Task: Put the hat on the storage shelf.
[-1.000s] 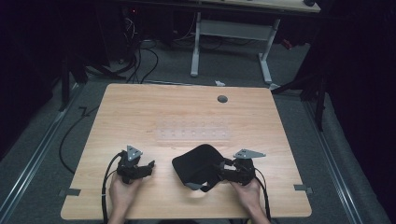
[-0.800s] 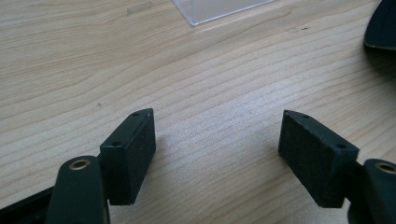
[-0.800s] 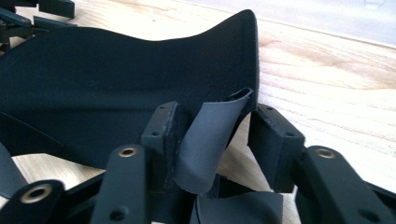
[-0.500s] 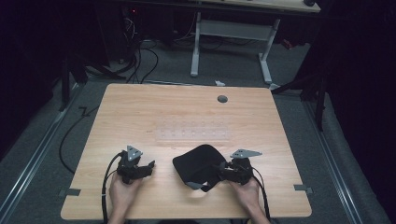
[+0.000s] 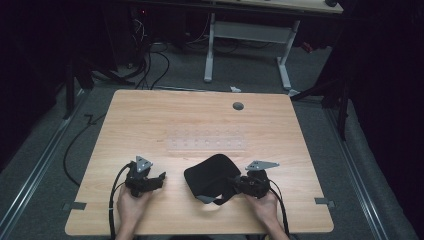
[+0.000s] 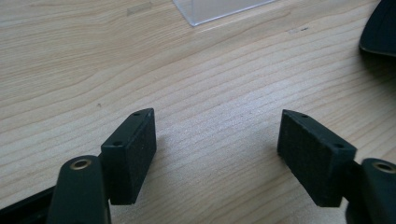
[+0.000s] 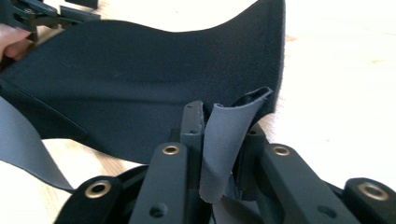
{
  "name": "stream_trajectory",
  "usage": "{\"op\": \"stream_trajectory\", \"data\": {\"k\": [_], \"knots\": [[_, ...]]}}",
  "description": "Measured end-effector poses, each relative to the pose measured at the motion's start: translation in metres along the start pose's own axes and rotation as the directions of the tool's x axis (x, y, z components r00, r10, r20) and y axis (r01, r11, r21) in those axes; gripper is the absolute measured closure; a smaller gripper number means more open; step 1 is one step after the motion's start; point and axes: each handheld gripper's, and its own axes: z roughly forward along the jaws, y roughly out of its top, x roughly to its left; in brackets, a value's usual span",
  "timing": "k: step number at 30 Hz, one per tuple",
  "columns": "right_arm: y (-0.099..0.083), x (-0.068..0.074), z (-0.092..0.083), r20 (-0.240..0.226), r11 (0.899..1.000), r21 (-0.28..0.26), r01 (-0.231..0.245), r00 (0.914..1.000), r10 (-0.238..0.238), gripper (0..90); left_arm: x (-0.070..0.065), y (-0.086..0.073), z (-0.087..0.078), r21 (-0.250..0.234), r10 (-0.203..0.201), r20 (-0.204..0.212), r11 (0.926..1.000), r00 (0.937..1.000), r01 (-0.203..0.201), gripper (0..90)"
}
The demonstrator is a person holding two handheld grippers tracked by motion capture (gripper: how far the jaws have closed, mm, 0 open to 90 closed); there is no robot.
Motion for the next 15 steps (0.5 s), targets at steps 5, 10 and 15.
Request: {"op": "stream_trajectory", "data": {"k": [5,10,15], "knots": [[0.0008,0.0015,-0.0016,-0.022,1.000,-0.020,-0.005,0.9998,0.005,82.9,-0.0005,-0.0002,0.0000,-0.001,0.001,0.001,1.0000,1.0000,-0.001,30.2],[0.0023,0.0043,-0.0046,-0.026,1.000,-0.028,0.010,0.9996,-0.011,84.0,-0.0005,-0.0002,-0.0002,0.001,0.001,0.002,1.0000,1.0000,-0.001,30.0],[0.0046,0.0066,-0.0072,-0.030,0.999,-0.040,0.011,0.9995,-0.012,84.4,-0.0007,-0.0003,-0.0001,0.002,0.001,0.003,1.0000,1.0000,-0.001,29.3]]}}
